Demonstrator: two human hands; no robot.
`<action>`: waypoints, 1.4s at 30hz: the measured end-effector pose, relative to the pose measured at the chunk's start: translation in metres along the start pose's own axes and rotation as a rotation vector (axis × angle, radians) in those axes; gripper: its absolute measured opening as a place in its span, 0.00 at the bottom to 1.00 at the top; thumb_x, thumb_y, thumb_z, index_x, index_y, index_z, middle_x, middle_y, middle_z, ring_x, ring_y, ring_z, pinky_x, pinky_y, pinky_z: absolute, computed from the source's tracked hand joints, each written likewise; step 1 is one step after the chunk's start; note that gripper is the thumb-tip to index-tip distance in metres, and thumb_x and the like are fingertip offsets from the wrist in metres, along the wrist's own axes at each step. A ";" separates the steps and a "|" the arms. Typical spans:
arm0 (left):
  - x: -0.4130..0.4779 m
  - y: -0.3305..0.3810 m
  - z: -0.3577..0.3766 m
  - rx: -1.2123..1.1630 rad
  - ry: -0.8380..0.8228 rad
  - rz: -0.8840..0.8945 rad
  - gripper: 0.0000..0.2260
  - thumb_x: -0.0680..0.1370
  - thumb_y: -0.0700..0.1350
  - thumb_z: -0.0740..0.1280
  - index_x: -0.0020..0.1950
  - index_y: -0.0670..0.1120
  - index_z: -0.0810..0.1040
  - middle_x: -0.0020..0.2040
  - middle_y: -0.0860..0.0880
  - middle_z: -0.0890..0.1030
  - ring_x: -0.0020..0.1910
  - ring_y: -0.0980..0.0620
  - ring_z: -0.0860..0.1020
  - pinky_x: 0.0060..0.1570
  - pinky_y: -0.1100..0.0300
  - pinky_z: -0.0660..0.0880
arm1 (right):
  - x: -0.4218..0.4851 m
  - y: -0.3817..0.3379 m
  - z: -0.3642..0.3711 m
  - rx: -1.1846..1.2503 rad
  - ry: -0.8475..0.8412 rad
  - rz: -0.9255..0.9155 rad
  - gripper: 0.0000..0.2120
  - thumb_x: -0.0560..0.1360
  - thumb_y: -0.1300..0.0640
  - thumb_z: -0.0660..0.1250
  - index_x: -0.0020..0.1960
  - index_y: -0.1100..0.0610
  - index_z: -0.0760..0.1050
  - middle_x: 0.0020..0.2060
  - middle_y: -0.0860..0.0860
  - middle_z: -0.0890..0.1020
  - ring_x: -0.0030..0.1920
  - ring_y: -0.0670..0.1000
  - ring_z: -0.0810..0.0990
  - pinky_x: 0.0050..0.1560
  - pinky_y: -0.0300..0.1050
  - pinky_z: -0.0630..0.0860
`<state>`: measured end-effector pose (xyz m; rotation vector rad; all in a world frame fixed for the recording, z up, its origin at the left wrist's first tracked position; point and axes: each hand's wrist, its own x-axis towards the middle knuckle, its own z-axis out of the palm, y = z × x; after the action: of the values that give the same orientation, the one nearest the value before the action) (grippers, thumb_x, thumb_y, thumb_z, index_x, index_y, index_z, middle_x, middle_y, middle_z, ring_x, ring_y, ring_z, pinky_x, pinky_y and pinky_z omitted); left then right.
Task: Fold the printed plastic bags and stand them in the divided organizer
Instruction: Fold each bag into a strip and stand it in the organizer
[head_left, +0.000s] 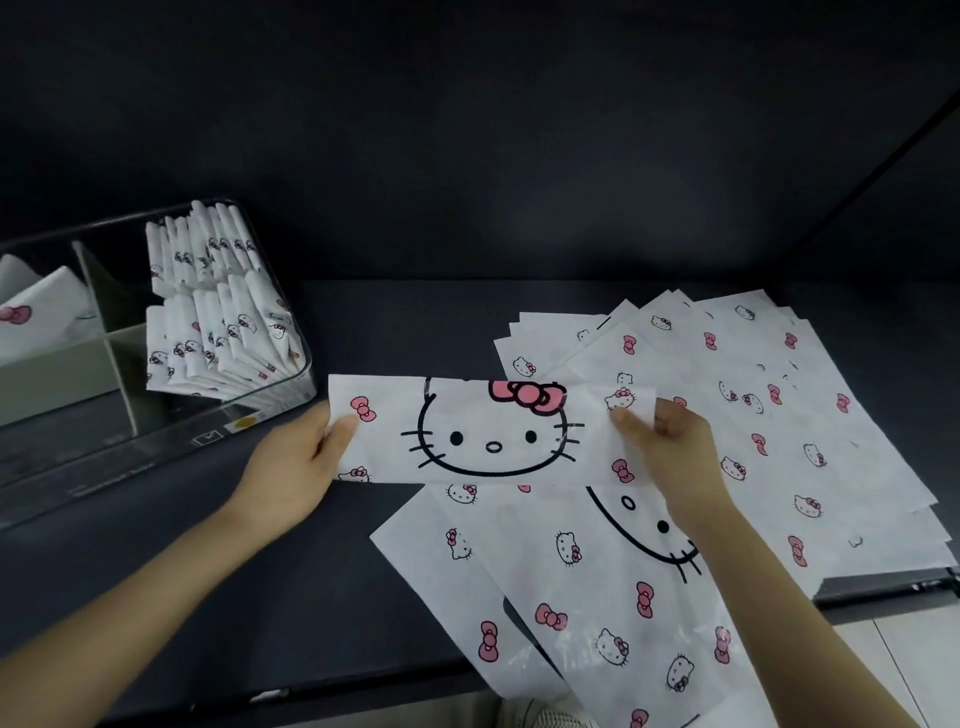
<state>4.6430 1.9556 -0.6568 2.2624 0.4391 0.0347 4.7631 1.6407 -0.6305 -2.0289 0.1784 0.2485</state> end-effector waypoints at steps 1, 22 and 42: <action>0.002 0.002 0.004 0.042 0.052 0.001 0.14 0.81 0.51 0.59 0.52 0.42 0.76 0.38 0.45 0.81 0.41 0.44 0.79 0.46 0.47 0.75 | 0.004 0.003 0.004 -0.073 0.034 0.009 0.18 0.74 0.57 0.69 0.35 0.67 0.67 0.29 0.53 0.63 0.31 0.51 0.61 0.33 0.42 0.59; -0.004 0.008 0.056 0.514 0.006 0.295 0.37 0.77 0.68 0.36 0.76 0.46 0.57 0.77 0.40 0.54 0.77 0.45 0.49 0.75 0.56 0.40 | 0.017 0.005 0.019 -0.226 0.111 -0.013 0.28 0.71 0.57 0.72 0.30 0.52 0.52 0.26 0.48 0.55 0.32 0.51 0.54 0.36 0.45 0.54; -0.002 0.011 0.059 0.652 0.000 0.244 0.35 0.77 0.69 0.45 0.77 0.50 0.58 0.77 0.39 0.57 0.76 0.45 0.51 0.73 0.51 0.42 | -0.023 0.014 0.099 -1.042 -0.246 -0.623 0.34 0.76 0.39 0.25 0.77 0.44 0.53 0.78 0.52 0.53 0.78 0.54 0.47 0.72 0.60 0.35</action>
<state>4.6537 1.9055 -0.6884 2.9481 0.1798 0.0175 4.7277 1.7232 -0.6809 -2.9012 -0.9055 0.2035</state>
